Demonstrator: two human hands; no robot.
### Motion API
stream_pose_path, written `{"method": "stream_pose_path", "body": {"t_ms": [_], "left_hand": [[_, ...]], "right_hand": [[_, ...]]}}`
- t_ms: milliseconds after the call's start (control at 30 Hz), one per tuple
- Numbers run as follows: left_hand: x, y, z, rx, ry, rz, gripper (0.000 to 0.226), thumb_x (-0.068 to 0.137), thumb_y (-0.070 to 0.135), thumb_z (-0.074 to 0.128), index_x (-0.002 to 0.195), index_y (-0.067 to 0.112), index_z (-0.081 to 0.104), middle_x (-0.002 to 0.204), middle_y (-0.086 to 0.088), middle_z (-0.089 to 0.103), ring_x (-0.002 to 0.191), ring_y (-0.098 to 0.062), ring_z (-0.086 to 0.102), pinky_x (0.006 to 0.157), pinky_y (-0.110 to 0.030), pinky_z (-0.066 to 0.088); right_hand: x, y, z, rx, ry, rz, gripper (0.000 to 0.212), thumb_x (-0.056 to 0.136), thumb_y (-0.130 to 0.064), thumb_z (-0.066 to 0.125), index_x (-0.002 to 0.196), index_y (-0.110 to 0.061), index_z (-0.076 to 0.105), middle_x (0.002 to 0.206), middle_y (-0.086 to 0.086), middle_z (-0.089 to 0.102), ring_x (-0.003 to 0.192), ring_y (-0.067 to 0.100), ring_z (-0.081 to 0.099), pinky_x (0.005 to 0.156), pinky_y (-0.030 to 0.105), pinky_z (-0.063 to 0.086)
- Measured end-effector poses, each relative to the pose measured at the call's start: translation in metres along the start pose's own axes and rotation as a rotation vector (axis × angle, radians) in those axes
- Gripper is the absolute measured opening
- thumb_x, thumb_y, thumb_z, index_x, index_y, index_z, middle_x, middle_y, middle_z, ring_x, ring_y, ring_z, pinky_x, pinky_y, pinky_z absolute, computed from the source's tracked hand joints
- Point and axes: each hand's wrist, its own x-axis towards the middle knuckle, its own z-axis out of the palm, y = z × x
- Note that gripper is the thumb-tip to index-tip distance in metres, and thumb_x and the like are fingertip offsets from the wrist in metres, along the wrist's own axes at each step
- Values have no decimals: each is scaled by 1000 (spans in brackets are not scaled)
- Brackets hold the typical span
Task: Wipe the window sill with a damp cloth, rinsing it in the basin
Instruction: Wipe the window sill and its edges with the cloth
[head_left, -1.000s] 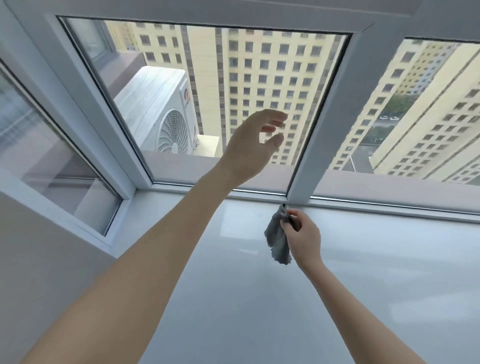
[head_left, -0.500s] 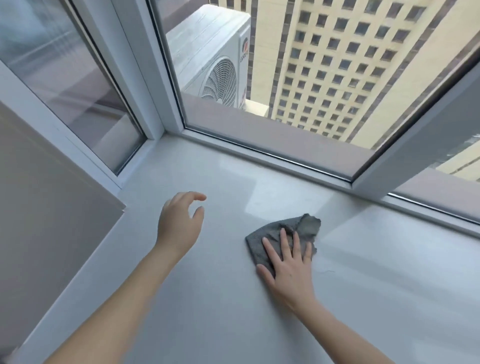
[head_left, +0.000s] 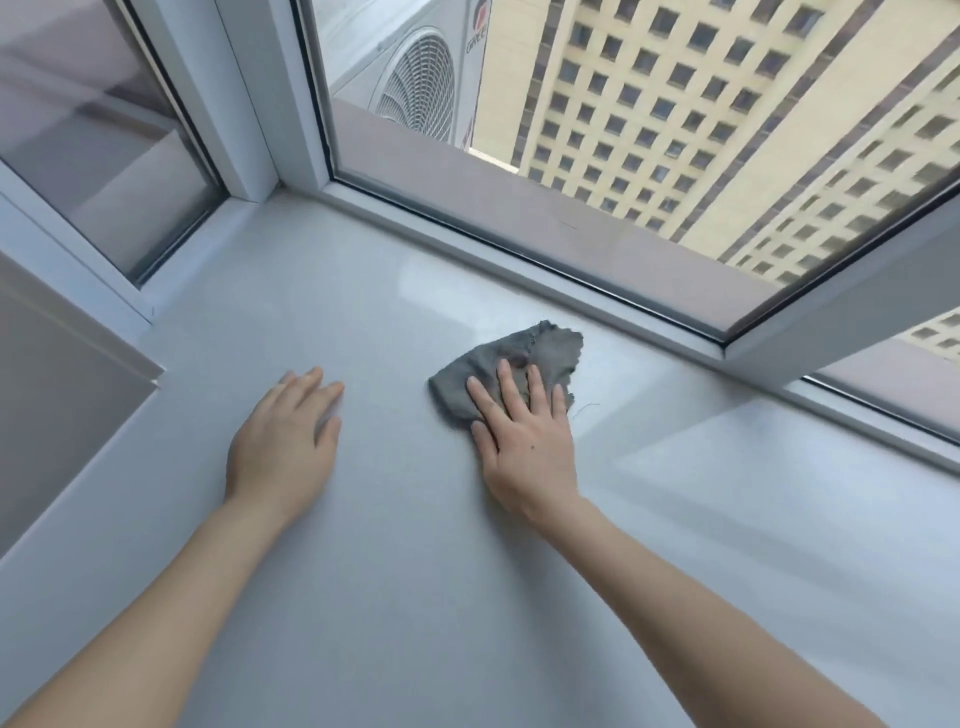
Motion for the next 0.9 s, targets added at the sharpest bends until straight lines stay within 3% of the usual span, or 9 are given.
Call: {"method": "stream_pose_path", "body": {"t_ms": [133,200,300,367,433,500,667,800,900], "left_hand": [[0,6,-9,-28,-56,-28,39,91,15,50,130,15,51,145,-6,40,138,-25,29,110,-33,23],[3,8,-14,-25,-96,-23,41,90,13,50,131,14,50,146,-7,39,138,-25,27,111,-33,22],[8,6,-19,-17,-154,-28,42,89,12,51,131,15,51,146,-6,39,137,-25,30,110,-34,23],[7,5,-22,-34,-101,-44,38,85,7,54,123,10,58,139,-11,47,129,-29,41,106,-37,30],[0,5,-24,-47,-8,-62,33,82,2,57,114,5,63,130,-17,55,120,-35,49,102,-42,36],[-6,4,-21,-35,68,-42,29,80,-1,56,108,2,66,123,-20,59,115,-40,52,98,-45,39],[-8,3,-10,-7,137,20,36,73,10,47,100,1,67,114,-25,62,106,-45,56,93,-50,44],[-8,-2,-1,23,135,24,36,77,15,46,104,2,67,117,-26,61,108,-45,55,94,-50,43],[-2,-16,1,85,111,70,49,82,29,34,111,2,63,120,-25,59,112,-45,54,96,-48,41]], "right_hand": [[-85,16,-23,164,-59,-152,45,99,-40,23,119,-30,62,131,-9,57,123,21,53,97,39,47],[-101,12,-57,531,-126,-5,30,98,-35,33,104,-37,62,98,-25,67,94,9,64,81,27,50],[-94,27,-102,930,-99,175,26,98,-24,44,77,-25,59,63,-10,57,59,8,50,58,18,38],[-85,50,-114,873,36,298,14,94,-24,53,89,-33,63,81,-6,66,69,9,59,64,24,46],[-80,70,-112,485,204,474,27,90,-27,58,117,-33,58,114,-1,66,99,17,63,85,32,46],[-79,69,-105,201,368,394,39,91,-35,55,128,-22,54,128,3,59,118,23,54,91,31,38],[-63,10,-24,45,-52,233,86,77,-80,17,146,-30,24,156,10,13,144,31,10,115,45,5],[-72,43,6,-60,18,96,55,92,-43,26,137,-19,45,150,8,30,140,28,24,109,51,14],[-57,103,-17,-17,39,218,68,85,-43,15,143,-15,34,154,5,23,143,18,11,116,49,7]]}}
